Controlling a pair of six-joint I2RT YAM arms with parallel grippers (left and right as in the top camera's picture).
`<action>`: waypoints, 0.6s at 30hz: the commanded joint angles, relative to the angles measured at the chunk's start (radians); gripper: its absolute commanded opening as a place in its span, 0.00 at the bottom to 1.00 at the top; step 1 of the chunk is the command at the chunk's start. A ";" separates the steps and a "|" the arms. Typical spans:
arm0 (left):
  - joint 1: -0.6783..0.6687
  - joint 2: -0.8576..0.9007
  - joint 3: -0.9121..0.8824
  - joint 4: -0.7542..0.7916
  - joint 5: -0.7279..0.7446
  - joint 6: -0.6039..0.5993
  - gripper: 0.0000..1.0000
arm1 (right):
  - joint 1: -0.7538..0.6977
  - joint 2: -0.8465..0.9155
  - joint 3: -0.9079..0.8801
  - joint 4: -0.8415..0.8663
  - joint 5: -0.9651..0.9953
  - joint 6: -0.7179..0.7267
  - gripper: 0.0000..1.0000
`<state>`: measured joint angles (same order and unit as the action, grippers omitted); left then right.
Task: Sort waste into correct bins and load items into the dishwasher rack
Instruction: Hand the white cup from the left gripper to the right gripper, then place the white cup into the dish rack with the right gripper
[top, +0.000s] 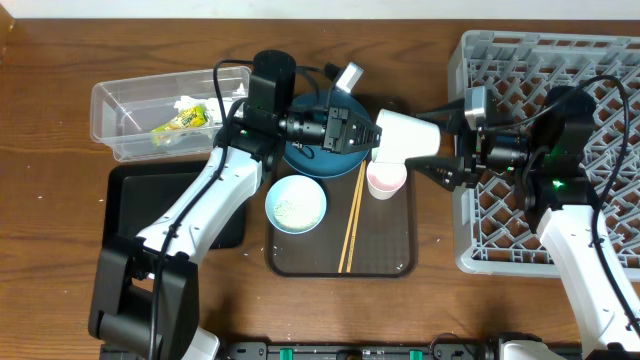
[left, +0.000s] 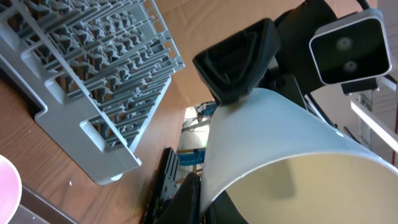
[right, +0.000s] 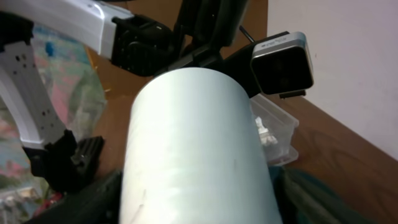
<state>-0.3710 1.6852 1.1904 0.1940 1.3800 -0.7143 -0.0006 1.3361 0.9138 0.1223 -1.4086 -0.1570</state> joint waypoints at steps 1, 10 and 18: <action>-0.003 -0.006 0.006 0.007 0.031 -0.003 0.06 | 0.015 0.005 0.014 0.001 0.005 0.007 0.69; -0.003 -0.006 0.006 0.030 0.017 -0.002 0.12 | 0.015 0.005 0.014 -0.004 0.005 0.014 0.55; -0.003 -0.006 0.005 -0.121 -0.167 0.240 0.46 | 0.015 0.005 0.014 -0.061 0.148 0.158 0.32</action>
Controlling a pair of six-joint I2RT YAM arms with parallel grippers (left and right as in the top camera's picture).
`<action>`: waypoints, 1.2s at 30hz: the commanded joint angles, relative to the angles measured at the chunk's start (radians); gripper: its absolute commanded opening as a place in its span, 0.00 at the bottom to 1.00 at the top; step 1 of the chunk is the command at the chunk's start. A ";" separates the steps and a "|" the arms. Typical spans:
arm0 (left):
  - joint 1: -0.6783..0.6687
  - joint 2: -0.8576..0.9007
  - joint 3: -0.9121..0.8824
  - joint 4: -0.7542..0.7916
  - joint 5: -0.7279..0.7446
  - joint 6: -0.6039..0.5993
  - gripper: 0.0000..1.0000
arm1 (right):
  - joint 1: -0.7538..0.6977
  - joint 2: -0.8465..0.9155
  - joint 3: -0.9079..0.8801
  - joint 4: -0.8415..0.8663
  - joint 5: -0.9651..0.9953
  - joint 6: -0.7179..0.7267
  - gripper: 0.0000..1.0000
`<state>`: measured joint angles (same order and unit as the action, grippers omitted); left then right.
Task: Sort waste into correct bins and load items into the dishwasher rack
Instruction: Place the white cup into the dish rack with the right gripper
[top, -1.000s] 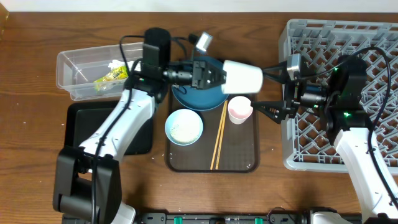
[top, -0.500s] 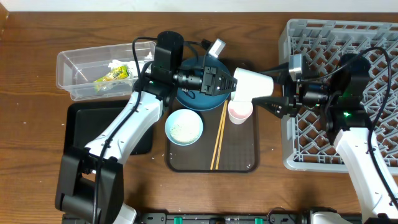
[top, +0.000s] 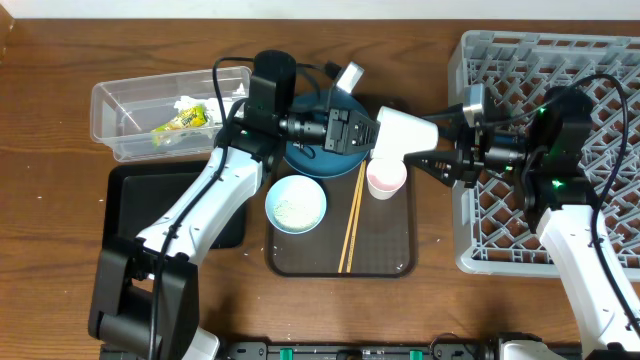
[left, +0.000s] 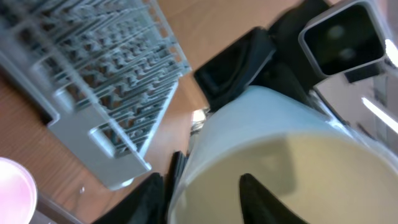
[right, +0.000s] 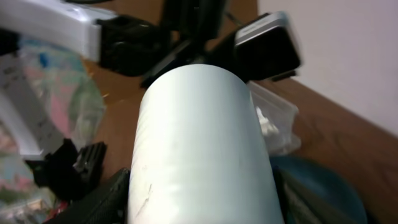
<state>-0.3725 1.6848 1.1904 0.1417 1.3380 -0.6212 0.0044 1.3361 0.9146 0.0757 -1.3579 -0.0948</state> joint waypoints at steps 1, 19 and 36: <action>0.001 -0.005 0.005 -0.138 -0.197 0.199 0.47 | 0.010 0.005 0.013 -0.021 0.121 0.111 0.30; 0.143 -0.275 0.006 -0.784 -1.067 0.446 0.50 | -0.178 -0.042 0.191 -0.528 0.945 0.150 0.01; 0.182 -0.357 0.006 -0.814 -1.067 0.445 0.50 | -0.520 0.039 0.385 -0.837 1.615 0.265 0.01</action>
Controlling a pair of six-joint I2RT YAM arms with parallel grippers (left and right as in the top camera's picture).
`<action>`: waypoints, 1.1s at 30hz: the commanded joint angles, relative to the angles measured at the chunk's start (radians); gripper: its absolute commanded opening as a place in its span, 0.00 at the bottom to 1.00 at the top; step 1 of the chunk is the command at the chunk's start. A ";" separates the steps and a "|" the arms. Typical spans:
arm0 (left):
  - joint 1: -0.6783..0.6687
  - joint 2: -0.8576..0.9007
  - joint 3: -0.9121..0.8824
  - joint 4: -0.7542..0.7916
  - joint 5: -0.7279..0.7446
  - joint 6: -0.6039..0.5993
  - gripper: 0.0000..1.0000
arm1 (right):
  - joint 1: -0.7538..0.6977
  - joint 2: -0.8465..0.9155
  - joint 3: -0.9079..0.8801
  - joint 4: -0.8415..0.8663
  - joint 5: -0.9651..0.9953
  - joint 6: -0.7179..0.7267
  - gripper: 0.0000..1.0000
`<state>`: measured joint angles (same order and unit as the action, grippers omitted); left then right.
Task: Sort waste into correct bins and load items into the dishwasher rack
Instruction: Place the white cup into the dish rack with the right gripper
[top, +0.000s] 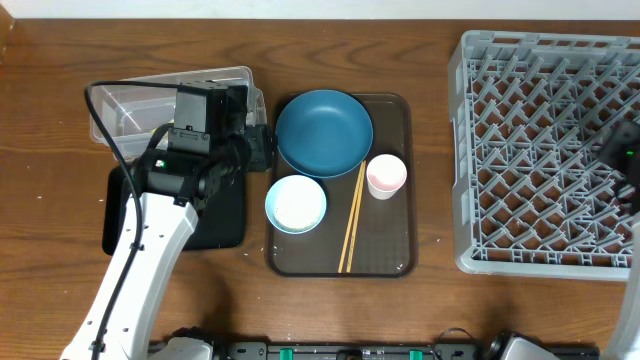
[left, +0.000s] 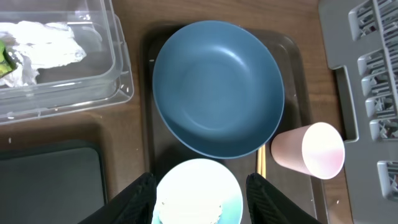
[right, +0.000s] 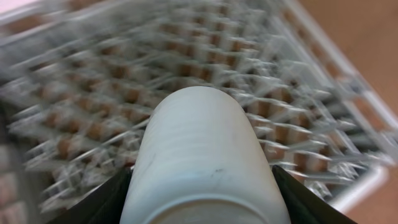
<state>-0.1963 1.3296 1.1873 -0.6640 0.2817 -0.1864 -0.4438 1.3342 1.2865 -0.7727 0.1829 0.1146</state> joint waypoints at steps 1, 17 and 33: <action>0.006 -0.002 0.008 -0.010 -0.010 0.010 0.50 | -0.097 0.057 0.013 0.014 0.075 0.067 0.01; 0.006 -0.002 0.009 -0.012 -0.010 0.010 0.50 | -0.262 0.340 0.013 -0.006 0.071 0.110 0.01; 0.004 -0.002 0.009 0.003 -0.010 0.010 0.58 | -0.257 0.247 0.038 0.024 -0.305 0.108 0.99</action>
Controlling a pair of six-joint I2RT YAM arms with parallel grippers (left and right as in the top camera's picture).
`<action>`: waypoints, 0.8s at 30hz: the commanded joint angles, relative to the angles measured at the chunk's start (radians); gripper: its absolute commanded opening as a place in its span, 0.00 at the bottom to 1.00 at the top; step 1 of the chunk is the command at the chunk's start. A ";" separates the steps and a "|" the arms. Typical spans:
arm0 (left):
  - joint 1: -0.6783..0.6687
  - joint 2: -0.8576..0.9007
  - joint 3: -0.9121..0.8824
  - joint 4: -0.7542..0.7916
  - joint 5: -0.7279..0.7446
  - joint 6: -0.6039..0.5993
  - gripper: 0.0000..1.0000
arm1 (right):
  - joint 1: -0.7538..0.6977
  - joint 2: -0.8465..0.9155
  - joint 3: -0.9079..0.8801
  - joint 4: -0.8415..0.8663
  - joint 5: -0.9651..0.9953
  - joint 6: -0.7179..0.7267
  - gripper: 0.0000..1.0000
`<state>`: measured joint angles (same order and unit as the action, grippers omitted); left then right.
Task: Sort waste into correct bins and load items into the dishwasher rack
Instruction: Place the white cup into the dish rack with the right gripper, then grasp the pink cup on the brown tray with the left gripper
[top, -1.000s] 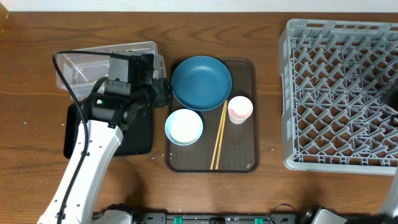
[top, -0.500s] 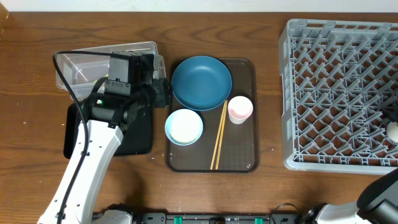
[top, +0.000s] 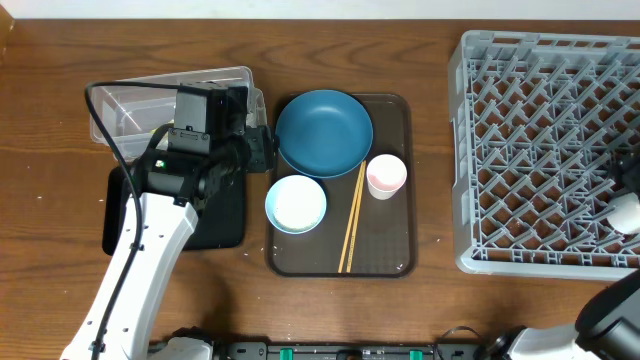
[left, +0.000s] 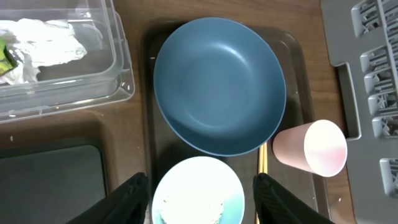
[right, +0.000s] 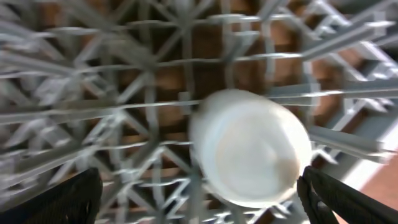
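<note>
A white cup (right: 252, 146) stands on end in the grey dishwasher rack (right: 112, 93), its round end facing the camera. My right gripper (right: 200, 190) hangs open just above it, touching nothing. Overhead, the cup (top: 625, 212) shows at the rack's (top: 540, 60) far right edge. My left gripper (left: 202, 202) is open above a light blue bowl (left: 198, 193) with crumbs. A blue plate (left: 219, 84), a pink cup (left: 311, 148) and chopsticks (top: 352, 218) lie on the brown tray (top: 385, 262).
A clear bin (top: 130, 100) holding a wrapper and crumpled tissue sits at the back left. A black bin (top: 225, 215) lies in front of it, partly under my left arm. The right arm is almost wholly outside the overhead view.
My right gripper was shut on the white cup above the rack. It is now open, and the cup stands in the rack. The left gripper has barely shifted.
At first both grippers met at the white cup above the tray, left at its mouth, right around its body. Then the left arm was back over the tray's left side, open, and the right held the cup over the rack. Now the cup sits in the rack.
</note>
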<state>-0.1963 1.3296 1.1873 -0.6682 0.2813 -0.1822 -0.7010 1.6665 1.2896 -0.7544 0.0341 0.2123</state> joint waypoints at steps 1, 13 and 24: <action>0.000 -0.002 0.008 0.013 -0.005 0.006 0.58 | 0.003 -0.106 0.035 0.007 -0.199 0.005 0.99; -0.195 0.134 0.009 0.154 -0.002 0.005 0.63 | 0.248 -0.227 0.034 -0.069 -0.385 -0.078 0.99; -0.397 0.424 0.008 0.365 -0.002 0.002 0.63 | 0.430 -0.222 0.034 -0.089 -0.285 -0.105 0.99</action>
<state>-0.5674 1.7008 1.1877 -0.3202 0.2821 -0.1825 -0.2909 1.4410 1.3140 -0.8413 -0.2916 0.1238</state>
